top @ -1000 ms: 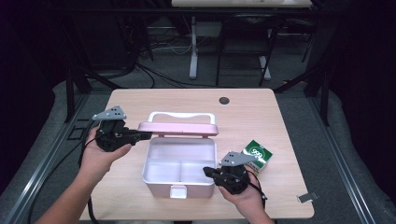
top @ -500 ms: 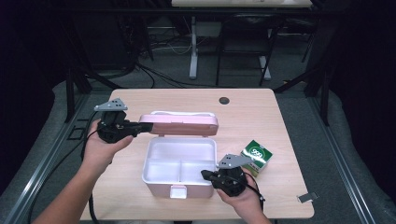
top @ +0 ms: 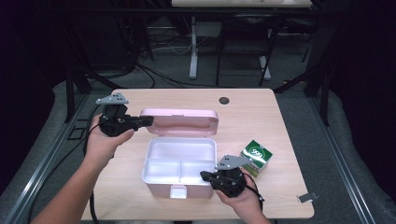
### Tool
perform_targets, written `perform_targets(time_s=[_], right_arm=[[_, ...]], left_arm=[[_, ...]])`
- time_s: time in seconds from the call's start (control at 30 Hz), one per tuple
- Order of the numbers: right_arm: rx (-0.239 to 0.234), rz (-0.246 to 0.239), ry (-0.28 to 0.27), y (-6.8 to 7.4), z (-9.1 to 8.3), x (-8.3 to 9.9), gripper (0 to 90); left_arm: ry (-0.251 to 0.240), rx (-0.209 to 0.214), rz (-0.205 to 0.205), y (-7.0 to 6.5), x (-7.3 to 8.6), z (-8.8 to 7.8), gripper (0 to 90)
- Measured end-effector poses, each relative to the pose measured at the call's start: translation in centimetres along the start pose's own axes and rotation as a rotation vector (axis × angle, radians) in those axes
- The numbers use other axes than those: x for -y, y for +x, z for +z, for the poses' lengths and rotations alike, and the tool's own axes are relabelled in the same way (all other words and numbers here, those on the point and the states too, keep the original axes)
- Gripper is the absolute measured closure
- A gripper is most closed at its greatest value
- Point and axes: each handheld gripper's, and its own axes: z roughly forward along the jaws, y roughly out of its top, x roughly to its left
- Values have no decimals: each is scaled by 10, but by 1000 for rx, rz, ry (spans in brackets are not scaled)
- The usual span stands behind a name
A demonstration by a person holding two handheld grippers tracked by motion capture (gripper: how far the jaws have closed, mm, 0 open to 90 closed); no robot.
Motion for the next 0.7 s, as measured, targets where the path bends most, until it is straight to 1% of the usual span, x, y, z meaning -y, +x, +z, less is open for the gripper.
perform_targets(time_s=[0.1, 0.13, 0.23, 0.33, 0.43, 0.67, 0.7], right_arm=[[2, 6, 3, -1, 0, 0, 900], [0, 5, 13, -2, -1, 0, 900], [0, 3, 6, -1, 0, 0, 900], [-1, 3, 7, -2, 0, 0, 900], [-4, 2, 8, -3, -1, 0, 900], [-5, 1, 8, -3, -1, 1, 900], [-6, 2, 7, -3, -1, 1, 900]], left_arm=[[2, -7, -2, 1, -3, 1, 900], [3, -11, -1, 2, -4, 1, 900], [1, -20, -12, 6, -7, 2, 900], [5, -30, -12, 8, -9, 3, 900], [15, -43, -19, 11, -10, 7, 900], [17, -55, -37, 18, -11, 15, 900], [16, -59, -46, 20, -11, 17, 900]])
